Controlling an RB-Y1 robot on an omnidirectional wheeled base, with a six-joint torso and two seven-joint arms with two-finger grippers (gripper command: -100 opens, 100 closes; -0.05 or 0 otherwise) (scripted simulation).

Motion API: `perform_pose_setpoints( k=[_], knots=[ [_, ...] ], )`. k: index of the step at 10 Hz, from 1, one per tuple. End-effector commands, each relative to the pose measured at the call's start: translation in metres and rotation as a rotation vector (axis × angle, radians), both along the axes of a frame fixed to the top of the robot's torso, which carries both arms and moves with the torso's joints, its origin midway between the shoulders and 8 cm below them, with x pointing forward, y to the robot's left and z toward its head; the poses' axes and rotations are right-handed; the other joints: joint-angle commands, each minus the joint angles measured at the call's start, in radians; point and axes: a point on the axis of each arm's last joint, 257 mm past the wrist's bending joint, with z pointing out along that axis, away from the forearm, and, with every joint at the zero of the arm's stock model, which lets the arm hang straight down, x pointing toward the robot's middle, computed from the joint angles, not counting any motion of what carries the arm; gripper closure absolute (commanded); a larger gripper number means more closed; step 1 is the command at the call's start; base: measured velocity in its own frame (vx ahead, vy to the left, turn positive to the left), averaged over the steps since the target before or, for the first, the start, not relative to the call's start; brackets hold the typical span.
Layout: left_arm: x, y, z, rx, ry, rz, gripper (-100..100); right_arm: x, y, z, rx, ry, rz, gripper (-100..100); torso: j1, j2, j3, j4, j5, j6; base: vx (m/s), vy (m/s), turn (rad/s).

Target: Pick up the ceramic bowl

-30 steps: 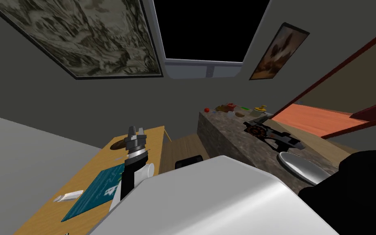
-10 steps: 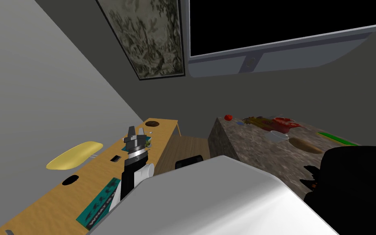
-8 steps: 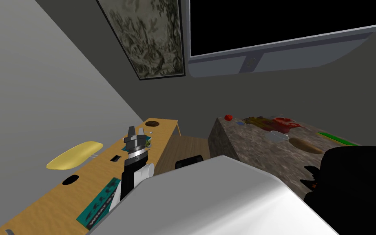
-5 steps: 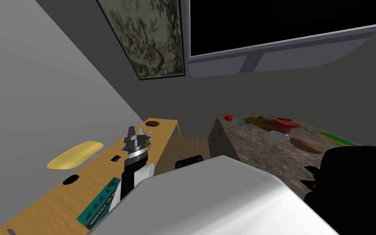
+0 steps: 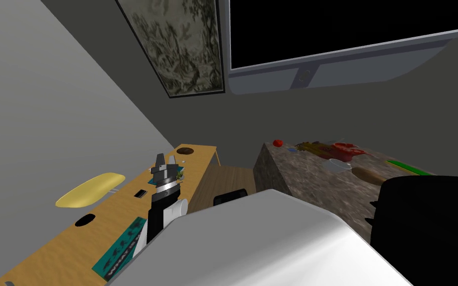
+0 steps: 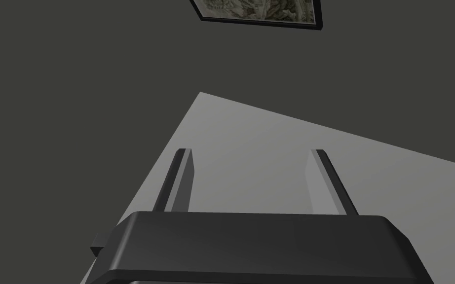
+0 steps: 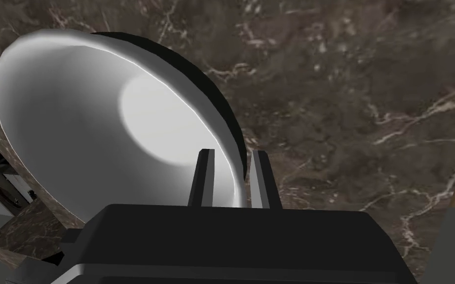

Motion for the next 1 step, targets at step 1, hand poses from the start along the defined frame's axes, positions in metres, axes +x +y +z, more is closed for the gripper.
perform_pose_setpoints(
  k=[1],
  knots=[
    [0.0000, 0.0000, 0.0000, 0.000, 0.000, 0.000, 0, 0.0000, 0.0000, 0.0000, 0.000, 0.000, 0.000, 0, 0.000, 0.000, 0.000, 0.000, 0.000, 0.000, 0.000, 0.000, 0.000]
  ],
)
